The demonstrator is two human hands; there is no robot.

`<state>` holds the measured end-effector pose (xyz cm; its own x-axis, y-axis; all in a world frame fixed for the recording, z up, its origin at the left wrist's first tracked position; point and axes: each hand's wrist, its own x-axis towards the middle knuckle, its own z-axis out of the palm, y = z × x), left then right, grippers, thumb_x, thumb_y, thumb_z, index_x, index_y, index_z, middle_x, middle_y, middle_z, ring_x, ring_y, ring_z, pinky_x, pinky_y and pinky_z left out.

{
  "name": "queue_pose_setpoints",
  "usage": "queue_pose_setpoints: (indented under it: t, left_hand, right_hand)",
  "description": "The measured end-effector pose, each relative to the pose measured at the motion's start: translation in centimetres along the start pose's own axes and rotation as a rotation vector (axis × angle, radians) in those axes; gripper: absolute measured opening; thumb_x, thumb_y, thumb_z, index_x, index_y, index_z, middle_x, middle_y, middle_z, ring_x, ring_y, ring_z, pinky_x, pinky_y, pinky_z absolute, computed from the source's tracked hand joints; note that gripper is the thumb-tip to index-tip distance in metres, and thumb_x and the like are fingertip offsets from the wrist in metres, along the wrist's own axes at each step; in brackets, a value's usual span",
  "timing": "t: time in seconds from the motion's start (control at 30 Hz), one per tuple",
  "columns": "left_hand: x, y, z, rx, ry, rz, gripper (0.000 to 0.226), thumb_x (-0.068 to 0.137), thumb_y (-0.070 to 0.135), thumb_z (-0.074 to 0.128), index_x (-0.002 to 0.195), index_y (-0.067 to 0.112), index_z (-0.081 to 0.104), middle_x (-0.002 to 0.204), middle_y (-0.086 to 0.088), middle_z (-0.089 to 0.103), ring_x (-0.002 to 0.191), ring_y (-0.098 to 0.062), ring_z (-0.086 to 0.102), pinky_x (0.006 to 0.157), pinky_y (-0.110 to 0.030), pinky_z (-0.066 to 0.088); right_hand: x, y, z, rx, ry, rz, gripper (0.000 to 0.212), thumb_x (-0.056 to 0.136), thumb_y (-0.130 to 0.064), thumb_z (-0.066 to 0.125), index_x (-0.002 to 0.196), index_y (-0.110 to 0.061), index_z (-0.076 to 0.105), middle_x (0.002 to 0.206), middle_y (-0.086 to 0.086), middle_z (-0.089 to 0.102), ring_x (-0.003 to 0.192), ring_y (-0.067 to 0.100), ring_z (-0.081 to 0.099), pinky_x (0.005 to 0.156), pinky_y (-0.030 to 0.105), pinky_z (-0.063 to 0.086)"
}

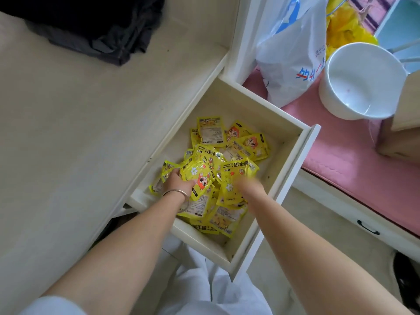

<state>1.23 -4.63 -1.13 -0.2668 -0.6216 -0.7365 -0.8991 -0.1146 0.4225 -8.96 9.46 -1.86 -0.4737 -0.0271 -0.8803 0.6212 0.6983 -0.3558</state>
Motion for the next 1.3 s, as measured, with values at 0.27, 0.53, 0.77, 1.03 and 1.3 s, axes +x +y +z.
queue_pose_setpoints:
  t: [0.27,0.53,0.77,1.03,1.3]
  left_hand:
    - [3.1,0.4,-0.1,-0.188,0.052,0.058,0.054,0.080,0.017,0.070,0.129,0.017,0.047,0.127,-0.007,0.061,0.115,-0.029,0.058,0.098,-0.038,0.047]
    - [2.9,0.4,-1.1,-0.113,0.007,0.140,0.071,0.081,0.018,0.069,0.142,0.022,0.032,0.147,-0.005,0.039,0.132,-0.024,0.044,0.105,-0.039,0.038]
    - [-0.6,0.4,-2.8,-0.096,-0.013,0.284,0.027,0.087,0.012,0.058,0.114,0.017,0.061,0.107,-0.002,0.068,0.104,-0.020,0.064,0.094,-0.034,0.051]
    - [-5.4,-2.7,-7.2,-0.304,0.256,0.313,0.017,0.085,0.012,0.060,0.097,0.020,0.068,0.085,0.004,0.065,0.083,-0.013,0.062,0.090,-0.027,0.051]
    - [-12.1,-10.9,-13.3,-0.402,0.539,0.234,0.022,0.086,0.015,0.057,0.107,0.018,0.062,0.090,0.005,0.064,0.079,-0.013,0.061,0.079,-0.019,0.043]
  right_hand:
    - [1.5,-0.9,0.1,0.213,0.110,-0.070,0.056,0.092,-0.015,0.058,0.144,-0.017,0.037,0.127,0.006,0.056,0.085,0.015,0.055,0.056,0.022,0.039]
    - [-0.6,-1.3,0.6,-0.132,0.172,-0.198,0.049,0.091,-0.014,0.051,0.139,-0.018,0.043,0.140,0.003,0.049,0.100,0.021,0.061,0.078,0.035,0.053]
    - [-4.3,-3.3,2.8,-0.283,-0.040,-0.332,0.029,0.092,-0.018,0.052,0.119,-0.014,0.061,0.110,0.004,0.066,0.098,0.026,0.068,0.083,0.037,0.055]
    - [-9.5,-5.2,6.1,-0.465,-0.181,-0.630,0.026,0.091,-0.020,0.051,0.114,-0.014,0.062,0.097,0.004,0.068,0.082,0.021,0.064,0.066,0.030,0.049]
    - [-16.7,-3.9,13.4,-0.648,-0.453,-0.884,0.023,0.088,-0.022,0.059,0.109,-0.015,0.065,0.093,0.003,0.067,0.091,0.025,0.067,0.071,0.031,0.050]
